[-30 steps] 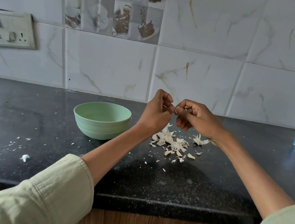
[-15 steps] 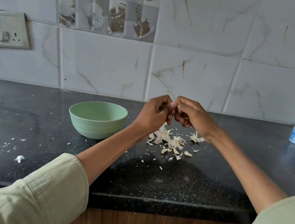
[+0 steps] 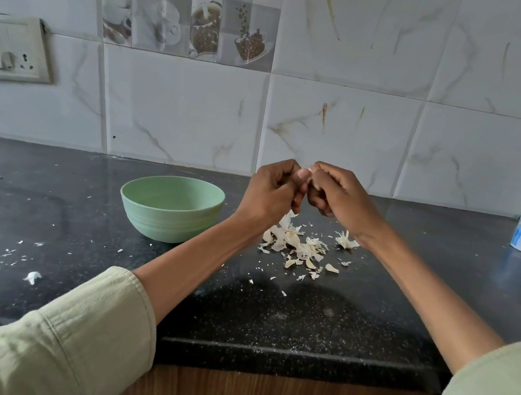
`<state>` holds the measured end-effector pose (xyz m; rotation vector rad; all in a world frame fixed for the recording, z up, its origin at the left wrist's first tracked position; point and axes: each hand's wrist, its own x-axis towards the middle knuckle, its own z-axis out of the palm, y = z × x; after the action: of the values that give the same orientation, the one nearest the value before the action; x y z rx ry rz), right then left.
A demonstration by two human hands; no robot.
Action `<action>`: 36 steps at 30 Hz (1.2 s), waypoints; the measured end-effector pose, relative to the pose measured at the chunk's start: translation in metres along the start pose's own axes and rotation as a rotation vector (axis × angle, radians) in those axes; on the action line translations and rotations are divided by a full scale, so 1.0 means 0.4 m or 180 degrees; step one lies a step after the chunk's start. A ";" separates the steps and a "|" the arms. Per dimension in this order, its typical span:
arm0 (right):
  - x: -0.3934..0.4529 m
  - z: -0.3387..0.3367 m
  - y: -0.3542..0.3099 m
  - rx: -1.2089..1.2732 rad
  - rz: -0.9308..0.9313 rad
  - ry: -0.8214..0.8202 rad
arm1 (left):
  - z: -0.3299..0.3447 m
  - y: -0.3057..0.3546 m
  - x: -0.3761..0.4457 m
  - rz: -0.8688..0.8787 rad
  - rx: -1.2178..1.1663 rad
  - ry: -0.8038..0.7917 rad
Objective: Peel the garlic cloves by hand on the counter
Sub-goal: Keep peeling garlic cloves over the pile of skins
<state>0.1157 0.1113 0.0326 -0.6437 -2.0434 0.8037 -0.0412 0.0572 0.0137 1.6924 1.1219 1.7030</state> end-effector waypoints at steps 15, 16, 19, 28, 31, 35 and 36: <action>-0.008 -0.023 -0.012 0.1209 0.0587 -0.0423 | -0.004 -0.003 0.008 0.0192 0.0504 -0.0049; -0.008 -0.024 -0.009 0.1076 0.0554 -0.0374 | -0.005 -0.006 0.009 0.0157 0.0519 -0.0083; -0.007 -0.030 -0.001 0.0427 0.0373 -0.0080 | -0.001 -0.002 0.000 0.0007 0.0548 -0.0239; -0.005 -0.027 0.015 -0.0753 -0.0179 0.0154 | -0.007 0.008 0.004 0.0275 0.0750 0.0158; -0.008 -0.027 -0.004 -0.0165 0.0217 -0.0106 | -0.008 0.009 0.003 0.0429 0.0766 0.0166; -0.013 -0.025 -0.011 0.0068 0.0377 -0.0209 | -0.007 0.004 0.003 0.0663 0.0971 0.0153; -0.013 -0.025 -0.009 0.0026 0.0376 -0.0230 | -0.005 0.000 0.004 0.0707 0.1068 0.0148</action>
<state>0.1261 0.1085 0.0372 -0.7462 -2.0813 0.9152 -0.0434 0.0579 0.0148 2.0565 1.3447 1.7690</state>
